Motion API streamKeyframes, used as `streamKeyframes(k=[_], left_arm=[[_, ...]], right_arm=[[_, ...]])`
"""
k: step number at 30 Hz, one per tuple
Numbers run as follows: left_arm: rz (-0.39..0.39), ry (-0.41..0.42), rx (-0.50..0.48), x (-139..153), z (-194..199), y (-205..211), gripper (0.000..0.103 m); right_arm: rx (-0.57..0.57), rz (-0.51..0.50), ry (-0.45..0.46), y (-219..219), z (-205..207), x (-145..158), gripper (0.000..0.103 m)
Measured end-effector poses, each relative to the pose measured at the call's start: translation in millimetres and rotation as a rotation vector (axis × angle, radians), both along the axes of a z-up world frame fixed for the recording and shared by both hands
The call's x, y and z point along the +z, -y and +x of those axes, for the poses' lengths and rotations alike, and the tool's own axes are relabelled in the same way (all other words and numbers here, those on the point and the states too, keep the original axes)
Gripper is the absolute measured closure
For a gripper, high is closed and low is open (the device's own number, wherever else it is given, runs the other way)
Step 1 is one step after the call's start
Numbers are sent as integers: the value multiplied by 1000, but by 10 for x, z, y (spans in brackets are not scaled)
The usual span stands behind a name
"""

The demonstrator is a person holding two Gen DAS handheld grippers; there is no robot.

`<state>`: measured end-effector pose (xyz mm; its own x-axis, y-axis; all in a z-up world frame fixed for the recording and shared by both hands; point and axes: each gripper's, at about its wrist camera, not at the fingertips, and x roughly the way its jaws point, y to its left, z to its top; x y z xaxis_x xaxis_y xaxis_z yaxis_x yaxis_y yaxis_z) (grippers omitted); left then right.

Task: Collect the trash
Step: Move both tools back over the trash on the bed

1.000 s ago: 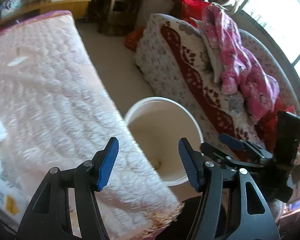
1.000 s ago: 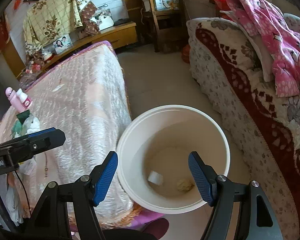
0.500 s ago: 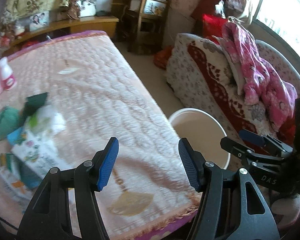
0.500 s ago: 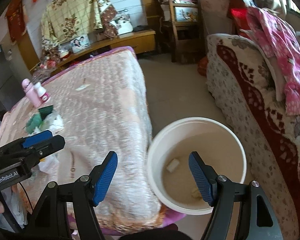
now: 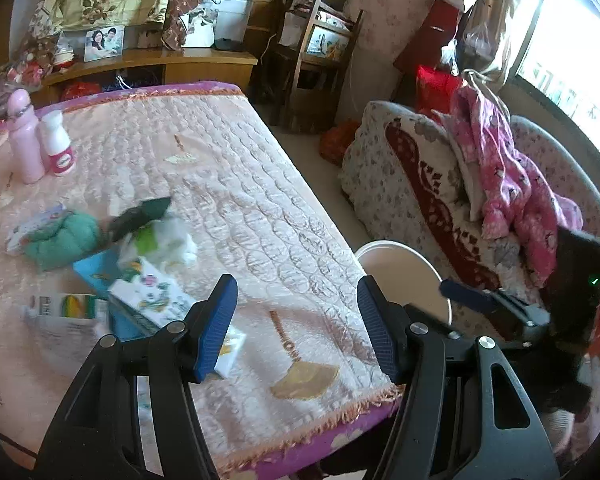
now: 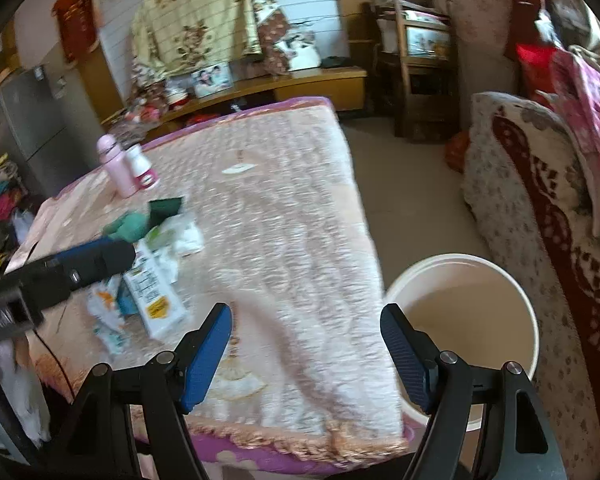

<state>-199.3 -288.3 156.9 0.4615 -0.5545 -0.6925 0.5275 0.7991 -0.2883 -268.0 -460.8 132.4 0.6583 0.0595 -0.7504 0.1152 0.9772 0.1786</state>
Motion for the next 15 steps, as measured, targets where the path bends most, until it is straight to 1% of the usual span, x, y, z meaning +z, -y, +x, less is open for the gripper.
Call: streamKeyframes(k=[3, 6, 9, 15], left_arm=[[8, 14, 13, 76, -20, -232, 42], [30, 22, 34, 72, -22, -472, 42], [57, 25, 79, 29, 16, -775, 42], [75, 23, 179, -91, 110, -1341, 42]], right_arm=[[48, 2, -4, -198, 17, -14, 28], [91, 5, -12, -386, 40, -57, 28], [142, 25, -25, -585, 75, -121, 28], [227, 45, -39, -977, 157, -211, 28]])
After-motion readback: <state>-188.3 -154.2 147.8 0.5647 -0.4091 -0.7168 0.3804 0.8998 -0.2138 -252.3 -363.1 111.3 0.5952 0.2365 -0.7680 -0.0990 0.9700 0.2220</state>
